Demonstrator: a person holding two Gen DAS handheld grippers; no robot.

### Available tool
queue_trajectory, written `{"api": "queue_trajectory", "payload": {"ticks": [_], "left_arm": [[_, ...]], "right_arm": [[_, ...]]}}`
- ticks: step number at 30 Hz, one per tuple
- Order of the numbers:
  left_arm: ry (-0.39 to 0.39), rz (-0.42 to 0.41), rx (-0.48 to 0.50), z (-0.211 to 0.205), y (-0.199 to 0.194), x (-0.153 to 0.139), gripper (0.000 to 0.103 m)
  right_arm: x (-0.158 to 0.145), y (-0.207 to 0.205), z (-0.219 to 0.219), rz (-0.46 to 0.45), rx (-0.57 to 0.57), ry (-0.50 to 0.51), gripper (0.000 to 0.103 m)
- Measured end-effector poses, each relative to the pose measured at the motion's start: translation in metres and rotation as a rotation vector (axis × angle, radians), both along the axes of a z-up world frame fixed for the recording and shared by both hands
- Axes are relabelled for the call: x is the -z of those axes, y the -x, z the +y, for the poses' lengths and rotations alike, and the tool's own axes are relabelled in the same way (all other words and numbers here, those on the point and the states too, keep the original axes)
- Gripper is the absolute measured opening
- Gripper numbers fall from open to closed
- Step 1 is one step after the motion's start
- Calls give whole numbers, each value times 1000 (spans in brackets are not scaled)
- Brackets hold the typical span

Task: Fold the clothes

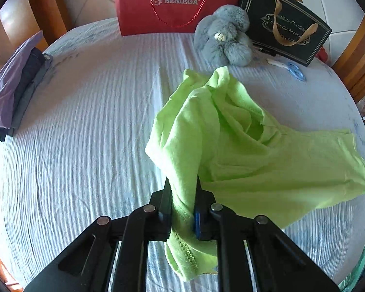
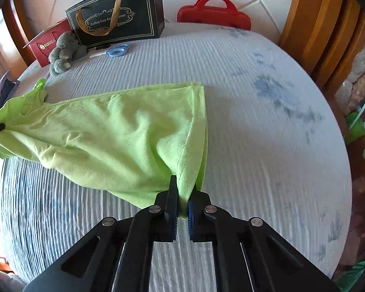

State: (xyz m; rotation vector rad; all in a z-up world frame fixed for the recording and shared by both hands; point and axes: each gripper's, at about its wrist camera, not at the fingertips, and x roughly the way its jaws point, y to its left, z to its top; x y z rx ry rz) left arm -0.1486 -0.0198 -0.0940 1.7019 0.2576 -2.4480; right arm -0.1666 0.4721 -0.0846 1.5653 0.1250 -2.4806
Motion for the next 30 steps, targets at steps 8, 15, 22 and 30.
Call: {"api": "queue_trajectory", "payload": {"ticks": [8,15,22,30], "left_arm": [[-32,-57,-23,-10,-12,25,13],[-10,61,-70,-19,-23,-17,42],[9,117,43,14,-44,-34,49],[21,-51,16,27,-27,35,49]], "right_arm": [[13,-25,22,-6,62,143,61],[-3,-24,13,59,22,79,60],[4,-17,-16,12,-81,128,33],[46,8,-25,-110,-47,89,27]]}}
